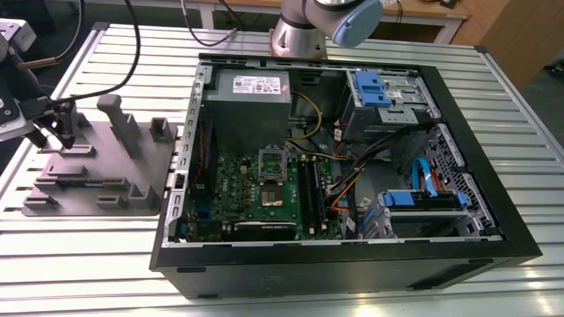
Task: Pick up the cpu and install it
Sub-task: 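Pick up the cpu and move it towards the insertion slot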
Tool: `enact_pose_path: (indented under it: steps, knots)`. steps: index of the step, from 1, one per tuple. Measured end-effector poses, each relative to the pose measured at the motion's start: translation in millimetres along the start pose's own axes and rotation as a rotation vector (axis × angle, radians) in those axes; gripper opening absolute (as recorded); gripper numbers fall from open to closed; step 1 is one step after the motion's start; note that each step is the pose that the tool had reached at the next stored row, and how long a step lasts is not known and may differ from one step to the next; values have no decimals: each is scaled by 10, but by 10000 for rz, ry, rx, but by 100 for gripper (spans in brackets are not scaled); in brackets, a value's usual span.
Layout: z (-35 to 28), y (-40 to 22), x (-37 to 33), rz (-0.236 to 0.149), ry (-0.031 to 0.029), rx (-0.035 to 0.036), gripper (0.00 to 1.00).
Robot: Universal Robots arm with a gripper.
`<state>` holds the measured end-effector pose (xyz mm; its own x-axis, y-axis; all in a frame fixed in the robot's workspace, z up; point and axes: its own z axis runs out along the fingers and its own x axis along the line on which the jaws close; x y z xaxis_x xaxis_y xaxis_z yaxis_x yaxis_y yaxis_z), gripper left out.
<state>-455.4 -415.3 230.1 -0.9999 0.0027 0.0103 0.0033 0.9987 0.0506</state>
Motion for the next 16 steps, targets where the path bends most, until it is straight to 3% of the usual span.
enact_pose_path:
  steps: [16]
  knots:
    - [-47, 2, 1, 0, 0, 0, 47]
